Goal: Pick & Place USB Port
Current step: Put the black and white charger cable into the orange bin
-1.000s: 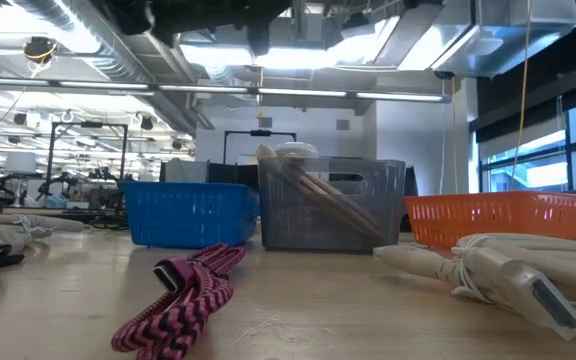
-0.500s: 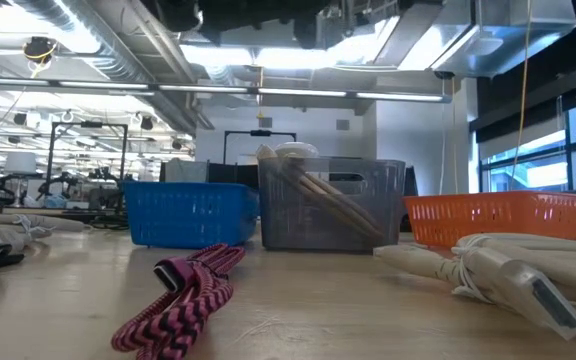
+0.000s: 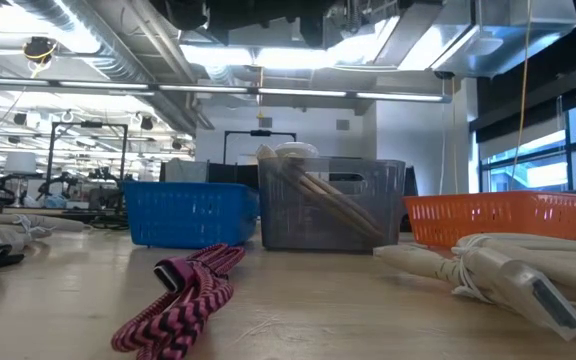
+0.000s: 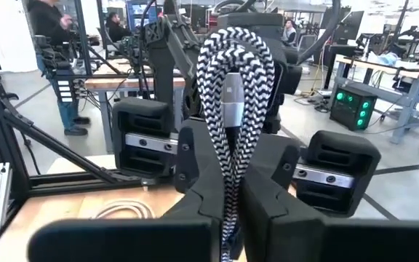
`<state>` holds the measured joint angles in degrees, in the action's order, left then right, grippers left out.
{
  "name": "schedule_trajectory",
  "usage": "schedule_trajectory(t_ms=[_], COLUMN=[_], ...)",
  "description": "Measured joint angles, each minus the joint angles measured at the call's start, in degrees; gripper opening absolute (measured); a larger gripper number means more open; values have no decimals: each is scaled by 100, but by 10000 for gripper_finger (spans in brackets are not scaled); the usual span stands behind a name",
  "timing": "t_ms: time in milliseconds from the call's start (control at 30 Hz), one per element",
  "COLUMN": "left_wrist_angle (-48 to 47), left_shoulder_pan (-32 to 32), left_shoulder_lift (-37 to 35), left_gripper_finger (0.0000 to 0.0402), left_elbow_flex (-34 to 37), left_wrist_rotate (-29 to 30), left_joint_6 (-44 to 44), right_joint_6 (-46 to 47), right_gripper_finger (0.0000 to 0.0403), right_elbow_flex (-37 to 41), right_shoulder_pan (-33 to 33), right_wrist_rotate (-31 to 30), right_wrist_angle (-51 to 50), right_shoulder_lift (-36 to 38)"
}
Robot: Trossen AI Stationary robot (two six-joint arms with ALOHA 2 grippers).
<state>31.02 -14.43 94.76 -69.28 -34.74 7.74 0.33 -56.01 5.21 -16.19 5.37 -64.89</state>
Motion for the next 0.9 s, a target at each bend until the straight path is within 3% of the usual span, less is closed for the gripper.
schedule_trajectory(t_ms=[200, 400, 667, 900], left_wrist_angle=[-327, -1634, -3818, -3994], left_shoulder_pan=[-23, -112, -131, -110], left_shoulder_lift=[-9, -276, -927, -1401], left_gripper_finger=[96, 134, 146, 144], left_elbow_flex=[-9, -2, 5, 382], left_wrist_rotate=[224, 497, 1896, 2326], left_joint_6=[-48, -505, -1249, -1302], right_joint_6=[28, 958, 3476, 4887], right_gripper_finger=[17, 17, 17, 17], right_elbow_flex=[-2, -133, 128, 1157], right_shoulder_pan=[7, -9, 206, 685], right_wrist_rotate=[-654, -1657, -1618, -1571], right_wrist_angle=[-435, -2112, -4736, -4364], right_shoulder_lift=[147, 653, 917, 908])
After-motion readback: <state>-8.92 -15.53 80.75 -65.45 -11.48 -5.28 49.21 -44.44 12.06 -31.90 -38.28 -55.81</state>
